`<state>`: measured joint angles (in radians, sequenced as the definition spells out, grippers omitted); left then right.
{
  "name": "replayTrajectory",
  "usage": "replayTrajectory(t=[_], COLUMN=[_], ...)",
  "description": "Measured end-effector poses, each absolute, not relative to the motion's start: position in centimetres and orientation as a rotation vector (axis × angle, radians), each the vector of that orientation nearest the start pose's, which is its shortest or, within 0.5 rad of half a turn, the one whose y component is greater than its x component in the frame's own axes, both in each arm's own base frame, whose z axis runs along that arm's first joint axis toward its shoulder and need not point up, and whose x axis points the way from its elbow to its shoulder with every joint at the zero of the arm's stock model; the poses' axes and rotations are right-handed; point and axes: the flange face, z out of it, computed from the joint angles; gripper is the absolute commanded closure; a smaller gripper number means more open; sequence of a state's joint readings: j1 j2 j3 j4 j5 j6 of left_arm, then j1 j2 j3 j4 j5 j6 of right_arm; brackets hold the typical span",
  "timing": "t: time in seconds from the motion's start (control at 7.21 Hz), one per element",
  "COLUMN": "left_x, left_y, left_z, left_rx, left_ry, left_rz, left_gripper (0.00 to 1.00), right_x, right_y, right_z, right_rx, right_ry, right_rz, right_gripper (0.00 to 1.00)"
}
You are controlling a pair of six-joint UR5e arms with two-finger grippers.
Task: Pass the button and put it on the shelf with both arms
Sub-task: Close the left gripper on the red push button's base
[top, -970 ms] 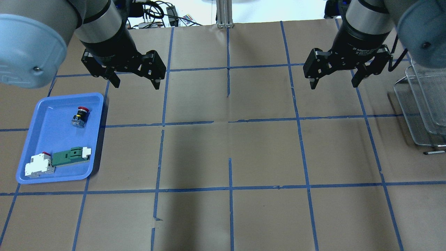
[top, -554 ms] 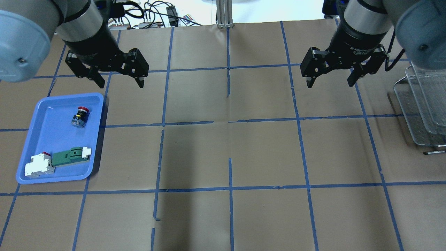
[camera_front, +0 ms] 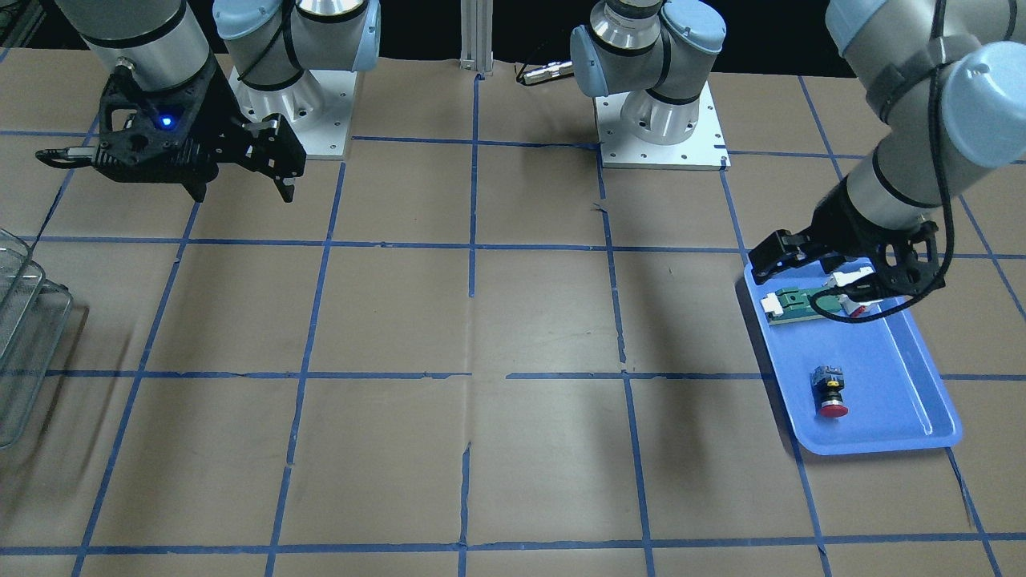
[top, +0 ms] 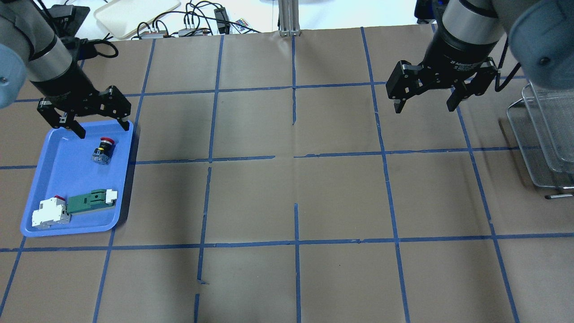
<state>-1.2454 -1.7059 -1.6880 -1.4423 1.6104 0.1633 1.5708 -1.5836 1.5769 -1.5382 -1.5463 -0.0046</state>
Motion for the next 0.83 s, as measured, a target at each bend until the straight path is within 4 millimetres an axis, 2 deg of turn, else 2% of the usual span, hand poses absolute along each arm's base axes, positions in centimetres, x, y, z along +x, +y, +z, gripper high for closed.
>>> replayTrajectory(t=[0.28,0.42,0.69,0.83], left_x=[11.5,13.6,15.9,16.4], left_y=[-54.3,-54.7,-55.7,-56.1], left_z=[30.9,27.7,22.6,21.3], left_rx=[-0.089,0.030,0.265,0.337], left_ry=[3.140,3.140,3.124,3.117], left_rz=[0.162,0.123,0.079,0.077], left_gripper=[0.00,0.00,0.00,0.08], right_x=[13.6,13.6,13.6,13.6], right_y=[-48.4,-48.4,-48.4,-48.4], right_z=[48.8,48.8,48.8,48.8], right_rx=[-0.003,-0.002,0.000,-0.001], right_ry=[3.117,3.117,3.117,3.117], right_rz=[0.040,0.040,0.041,0.042], right_gripper=[0.00,0.00,0.00,0.00])
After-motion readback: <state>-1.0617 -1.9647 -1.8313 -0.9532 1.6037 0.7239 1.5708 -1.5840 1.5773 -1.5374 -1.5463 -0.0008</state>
